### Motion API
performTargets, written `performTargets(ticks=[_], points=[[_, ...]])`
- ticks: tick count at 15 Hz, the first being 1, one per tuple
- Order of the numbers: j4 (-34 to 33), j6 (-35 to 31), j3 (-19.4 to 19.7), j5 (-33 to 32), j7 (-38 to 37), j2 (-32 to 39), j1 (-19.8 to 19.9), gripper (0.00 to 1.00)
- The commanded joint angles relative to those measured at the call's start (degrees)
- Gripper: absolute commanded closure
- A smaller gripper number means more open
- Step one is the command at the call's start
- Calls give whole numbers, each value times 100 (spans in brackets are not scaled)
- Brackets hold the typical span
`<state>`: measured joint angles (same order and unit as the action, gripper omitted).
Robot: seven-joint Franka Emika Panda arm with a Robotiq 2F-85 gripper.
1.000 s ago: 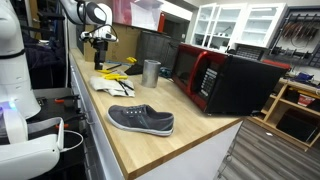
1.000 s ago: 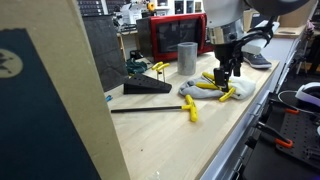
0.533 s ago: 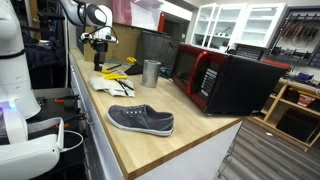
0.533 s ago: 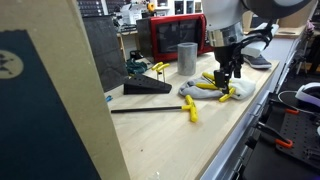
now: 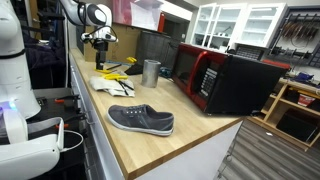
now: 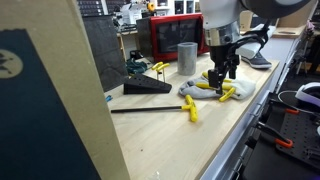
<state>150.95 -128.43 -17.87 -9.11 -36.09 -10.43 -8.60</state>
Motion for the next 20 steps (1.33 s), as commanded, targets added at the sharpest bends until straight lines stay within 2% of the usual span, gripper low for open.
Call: performTargets(ticks=[1, 9, 10, 11, 17, 18, 20], points=[[-141, -161, -36, -158, -379, 331, -77, 0], [-100, -370, 102, -948, -1111, 680, -126, 0], [-99, -376, 115, -1016, -1160, 698, -139, 25], [-101, -377, 123, -1072, -1204, 706, -145, 26], [-109, -341, 134, -1251, -1340, 703, -162, 70], [-107, -330, 134, -1252, -1329, 689, -166, 75], [-100, -322, 128, -1234, -1293, 646, -177, 76]])
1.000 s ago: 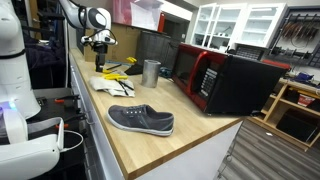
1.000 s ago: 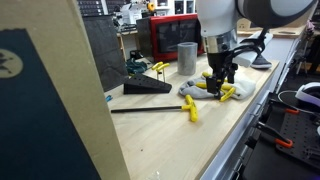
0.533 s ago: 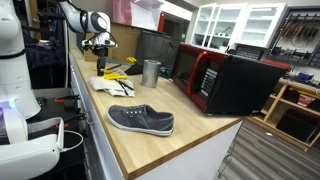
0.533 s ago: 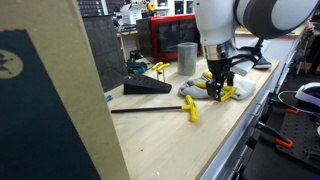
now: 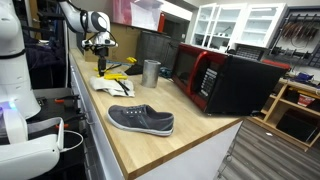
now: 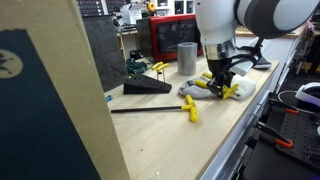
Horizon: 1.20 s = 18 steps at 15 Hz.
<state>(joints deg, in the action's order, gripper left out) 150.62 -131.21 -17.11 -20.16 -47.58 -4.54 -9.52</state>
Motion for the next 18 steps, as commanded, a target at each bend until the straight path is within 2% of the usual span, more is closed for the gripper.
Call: performTargets(ticks=[1, 3, 5, 10, 14, 18], points=[[-53, -37, 49, -104, -99, -7, -94, 77], [-23, 1, 54, 17, 65, -226, -108, 82], [0, 50, 82, 194, 301, -459, -117, 100], [-20, 158, 197, 846, 1331, -820, -102, 97], [-82, 317, 427, 1751, 2588, -959, -117, 97], [-260, 629, 689, 2683, 4096, -742, -217, 97]])
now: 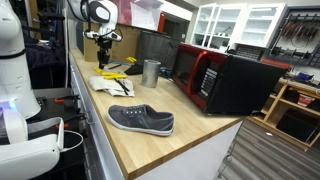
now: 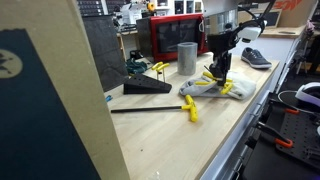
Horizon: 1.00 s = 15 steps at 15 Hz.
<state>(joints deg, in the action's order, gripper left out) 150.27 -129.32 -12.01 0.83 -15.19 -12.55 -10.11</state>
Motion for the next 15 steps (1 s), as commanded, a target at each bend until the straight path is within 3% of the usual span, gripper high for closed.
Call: performTargets(ticks=[1, 3, 5, 6, 7, 15], points=[[-303, 545, 238, 821, 1241, 191, -186, 97], [-417, 774, 185, 855, 1359, 408, -155, 97], [-441, 768, 11, 481, 931, 624, -126, 96], [-441, 732, -56, 345, 789, 735, -144, 61], [-440, 721, -109, 214, 681, 826, -160, 60], [-329, 555, -335, -864, -322, 912, -361, 3]])
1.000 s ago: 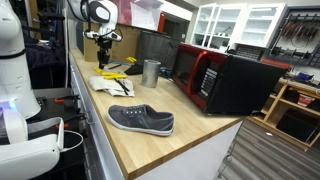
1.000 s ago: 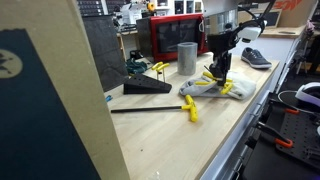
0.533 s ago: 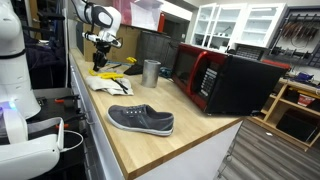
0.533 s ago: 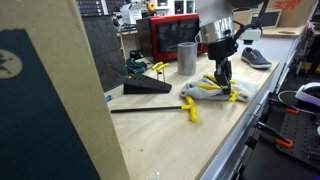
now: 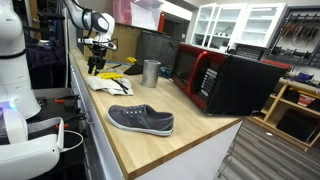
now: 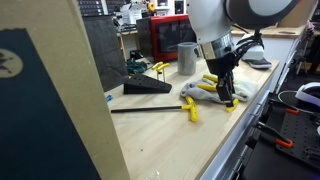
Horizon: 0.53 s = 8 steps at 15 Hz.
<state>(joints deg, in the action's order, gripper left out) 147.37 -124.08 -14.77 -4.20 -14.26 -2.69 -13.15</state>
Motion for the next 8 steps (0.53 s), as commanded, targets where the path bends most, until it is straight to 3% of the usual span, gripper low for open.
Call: performTargets(ticks=[1, 8], points=[[-27, -28, -67, -406, -513, -76, -74, 0], [55, -289, -67, 30, -1093, -163, -90, 0]])
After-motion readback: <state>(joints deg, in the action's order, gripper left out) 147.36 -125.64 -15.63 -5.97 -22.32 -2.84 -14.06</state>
